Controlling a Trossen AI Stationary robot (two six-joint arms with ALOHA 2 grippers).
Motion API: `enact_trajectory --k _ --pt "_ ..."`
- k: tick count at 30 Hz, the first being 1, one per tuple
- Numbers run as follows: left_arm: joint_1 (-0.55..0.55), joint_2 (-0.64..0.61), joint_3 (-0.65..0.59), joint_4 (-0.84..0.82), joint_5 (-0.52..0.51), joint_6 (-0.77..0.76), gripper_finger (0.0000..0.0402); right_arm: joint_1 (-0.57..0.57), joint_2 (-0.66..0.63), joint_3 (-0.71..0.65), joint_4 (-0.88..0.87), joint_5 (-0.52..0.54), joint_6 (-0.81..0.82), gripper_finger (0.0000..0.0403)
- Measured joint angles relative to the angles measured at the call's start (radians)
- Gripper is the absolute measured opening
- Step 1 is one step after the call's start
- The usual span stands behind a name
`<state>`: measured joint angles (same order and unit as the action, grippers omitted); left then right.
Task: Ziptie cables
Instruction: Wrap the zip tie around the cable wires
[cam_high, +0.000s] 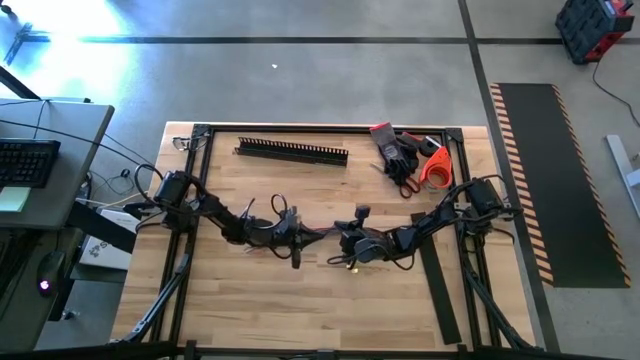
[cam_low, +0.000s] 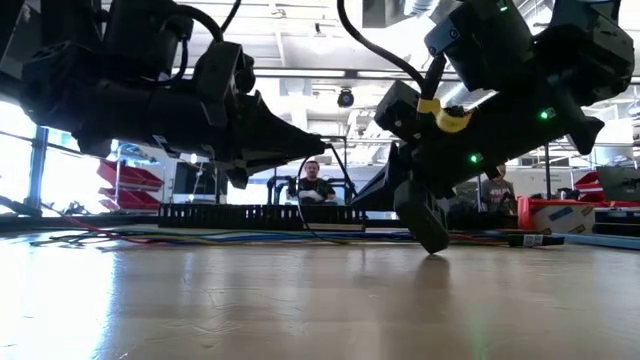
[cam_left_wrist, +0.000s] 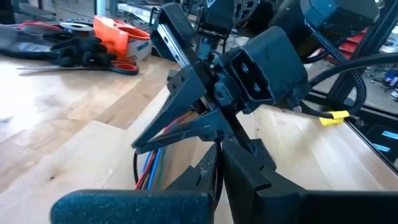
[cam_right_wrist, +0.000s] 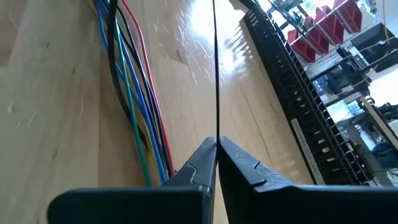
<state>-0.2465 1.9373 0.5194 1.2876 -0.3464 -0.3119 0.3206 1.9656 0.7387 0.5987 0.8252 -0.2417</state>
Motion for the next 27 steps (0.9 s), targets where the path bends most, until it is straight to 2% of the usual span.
enact_trajectory --k 7,18,27 --pt "-0.018 0.000 0.000 0.089 -0.086 0.049 0.0000 0.000 0.000 0.000 -0.001 -0.004 -0.001 0.0000" --pt "-0.018 0.000 0.000 0.102 -0.115 0.052 0.0000 -0.008 0.003 0.022 0.003 0.031 0.031 0.0000" --pt "-0.029 0.000 0.000 0.100 -0.162 0.052 0.0000 -0.027 0.003 0.073 -0.074 0.035 0.087 0.0000"
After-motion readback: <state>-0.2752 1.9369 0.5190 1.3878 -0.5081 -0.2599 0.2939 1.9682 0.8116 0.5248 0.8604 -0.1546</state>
